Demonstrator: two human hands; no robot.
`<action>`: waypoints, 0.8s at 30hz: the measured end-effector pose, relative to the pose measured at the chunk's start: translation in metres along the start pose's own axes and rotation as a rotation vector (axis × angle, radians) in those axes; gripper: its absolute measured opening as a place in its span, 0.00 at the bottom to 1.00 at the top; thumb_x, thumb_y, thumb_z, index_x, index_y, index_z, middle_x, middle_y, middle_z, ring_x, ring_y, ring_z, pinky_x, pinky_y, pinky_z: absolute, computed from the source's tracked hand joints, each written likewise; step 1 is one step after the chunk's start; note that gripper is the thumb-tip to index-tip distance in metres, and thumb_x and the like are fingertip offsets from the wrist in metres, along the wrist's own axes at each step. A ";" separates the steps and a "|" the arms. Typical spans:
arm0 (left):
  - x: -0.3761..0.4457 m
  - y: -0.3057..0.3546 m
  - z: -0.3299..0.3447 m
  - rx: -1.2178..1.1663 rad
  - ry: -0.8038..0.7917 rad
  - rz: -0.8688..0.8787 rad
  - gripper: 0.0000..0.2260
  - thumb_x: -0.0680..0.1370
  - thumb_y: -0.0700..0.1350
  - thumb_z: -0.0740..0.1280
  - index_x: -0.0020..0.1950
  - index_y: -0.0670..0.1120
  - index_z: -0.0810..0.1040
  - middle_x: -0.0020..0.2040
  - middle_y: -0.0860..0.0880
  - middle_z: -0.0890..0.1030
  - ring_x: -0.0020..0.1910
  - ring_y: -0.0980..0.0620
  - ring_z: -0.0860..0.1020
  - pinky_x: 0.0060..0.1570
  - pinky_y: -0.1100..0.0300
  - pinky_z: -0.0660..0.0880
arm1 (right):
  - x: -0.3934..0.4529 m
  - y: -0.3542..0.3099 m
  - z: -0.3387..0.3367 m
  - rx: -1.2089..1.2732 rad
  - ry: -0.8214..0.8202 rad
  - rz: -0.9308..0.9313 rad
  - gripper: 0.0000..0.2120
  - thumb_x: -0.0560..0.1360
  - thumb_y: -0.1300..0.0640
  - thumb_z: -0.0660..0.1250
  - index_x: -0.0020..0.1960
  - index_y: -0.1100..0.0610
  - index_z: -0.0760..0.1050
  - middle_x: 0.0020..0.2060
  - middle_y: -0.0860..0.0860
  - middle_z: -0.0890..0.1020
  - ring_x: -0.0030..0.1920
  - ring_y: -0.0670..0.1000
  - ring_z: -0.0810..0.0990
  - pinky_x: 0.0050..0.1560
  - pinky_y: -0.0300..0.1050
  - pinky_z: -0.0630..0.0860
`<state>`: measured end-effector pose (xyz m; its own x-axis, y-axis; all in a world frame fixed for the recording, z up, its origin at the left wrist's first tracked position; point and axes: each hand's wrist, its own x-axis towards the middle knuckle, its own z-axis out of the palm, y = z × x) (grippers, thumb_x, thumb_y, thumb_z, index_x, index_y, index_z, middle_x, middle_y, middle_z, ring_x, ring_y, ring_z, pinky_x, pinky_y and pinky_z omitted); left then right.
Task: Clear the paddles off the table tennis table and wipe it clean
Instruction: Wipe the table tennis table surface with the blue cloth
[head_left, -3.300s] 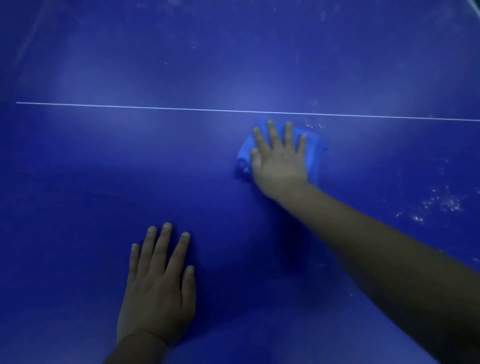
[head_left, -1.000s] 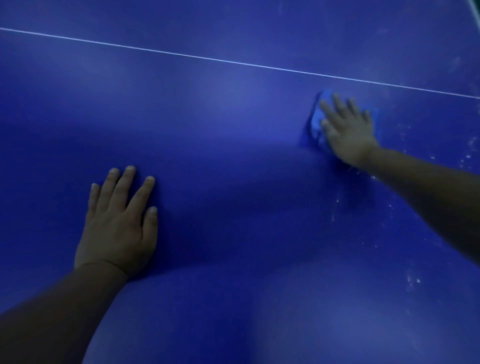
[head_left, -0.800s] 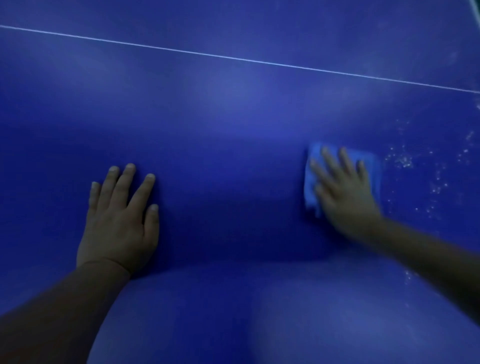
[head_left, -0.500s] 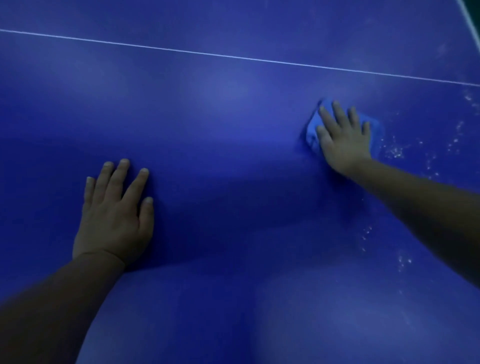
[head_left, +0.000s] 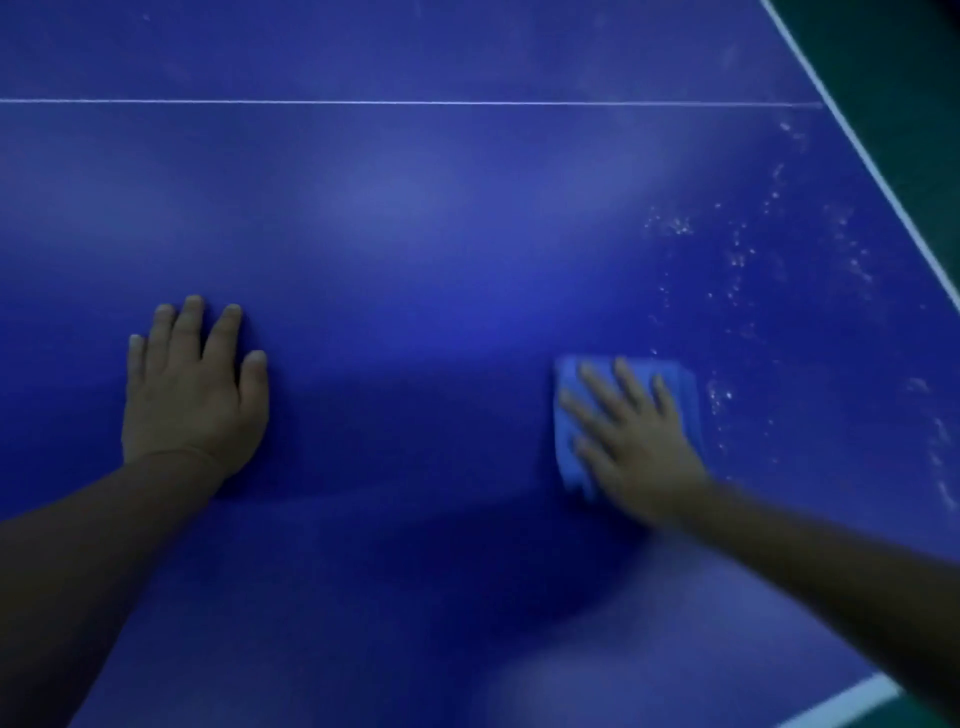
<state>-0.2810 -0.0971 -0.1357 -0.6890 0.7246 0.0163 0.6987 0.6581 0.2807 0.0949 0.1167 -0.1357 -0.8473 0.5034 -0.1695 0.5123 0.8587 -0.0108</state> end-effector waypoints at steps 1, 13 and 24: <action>-0.004 0.002 -0.002 -0.012 0.007 -0.006 0.31 0.80 0.57 0.49 0.78 0.40 0.62 0.79 0.38 0.60 0.79 0.39 0.54 0.77 0.40 0.47 | 0.029 0.013 -0.005 0.018 0.073 0.136 0.27 0.82 0.40 0.46 0.80 0.43 0.54 0.79 0.51 0.60 0.77 0.63 0.58 0.70 0.71 0.57; -0.140 0.036 0.010 0.005 -0.189 0.594 0.27 0.83 0.56 0.49 0.79 0.44 0.63 0.81 0.45 0.56 0.81 0.45 0.49 0.78 0.43 0.45 | -0.180 -0.122 0.025 0.155 0.002 0.477 0.25 0.84 0.40 0.42 0.79 0.43 0.56 0.80 0.48 0.56 0.80 0.59 0.51 0.72 0.69 0.54; -0.138 0.036 0.005 -0.019 -0.245 0.572 0.26 0.82 0.55 0.50 0.78 0.47 0.66 0.81 0.45 0.56 0.81 0.46 0.47 0.78 0.44 0.42 | -0.115 -0.208 0.014 0.181 0.081 0.638 0.25 0.81 0.44 0.52 0.78 0.46 0.61 0.79 0.51 0.61 0.78 0.62 0.56 0.74 0.70 0.52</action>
<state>-0.1596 -0.1717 -0.1330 -0.1411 0.9887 -0.0513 0.9389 0.1501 0.3097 0.0877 -0.1208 -0.1280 -0.3744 0.9191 -0.1225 0.9261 0.3640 -0.0992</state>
